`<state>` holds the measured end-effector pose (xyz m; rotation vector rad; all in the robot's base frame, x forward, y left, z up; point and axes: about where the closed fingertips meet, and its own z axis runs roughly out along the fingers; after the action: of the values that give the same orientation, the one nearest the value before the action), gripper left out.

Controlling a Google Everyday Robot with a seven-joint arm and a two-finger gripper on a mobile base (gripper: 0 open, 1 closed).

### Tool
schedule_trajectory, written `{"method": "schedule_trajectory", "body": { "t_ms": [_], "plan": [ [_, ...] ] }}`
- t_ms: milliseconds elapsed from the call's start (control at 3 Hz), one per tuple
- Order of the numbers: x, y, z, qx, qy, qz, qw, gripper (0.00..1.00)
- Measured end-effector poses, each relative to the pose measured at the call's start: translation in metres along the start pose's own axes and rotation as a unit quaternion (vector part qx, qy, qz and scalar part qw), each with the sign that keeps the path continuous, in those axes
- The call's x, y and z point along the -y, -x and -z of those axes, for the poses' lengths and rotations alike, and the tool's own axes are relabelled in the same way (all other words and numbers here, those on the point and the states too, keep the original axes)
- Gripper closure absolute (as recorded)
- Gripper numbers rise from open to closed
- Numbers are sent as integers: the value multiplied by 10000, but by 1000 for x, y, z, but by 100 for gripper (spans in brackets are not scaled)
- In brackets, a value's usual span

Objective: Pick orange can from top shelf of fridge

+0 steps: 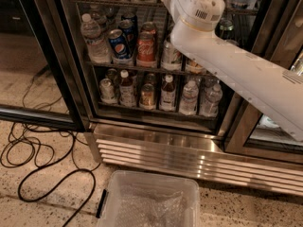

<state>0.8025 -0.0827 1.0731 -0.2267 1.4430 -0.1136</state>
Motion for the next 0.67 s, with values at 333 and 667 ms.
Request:
{"method": "schedule_trajectory", "body": {
  "t_ms": [333, 667],
  "plan": [
    [0, 0, 0, 0, 0, 0, 10000, 60],
    [0, 0, 0, 0, 0, 0, 10000, 84]
  ]
}}
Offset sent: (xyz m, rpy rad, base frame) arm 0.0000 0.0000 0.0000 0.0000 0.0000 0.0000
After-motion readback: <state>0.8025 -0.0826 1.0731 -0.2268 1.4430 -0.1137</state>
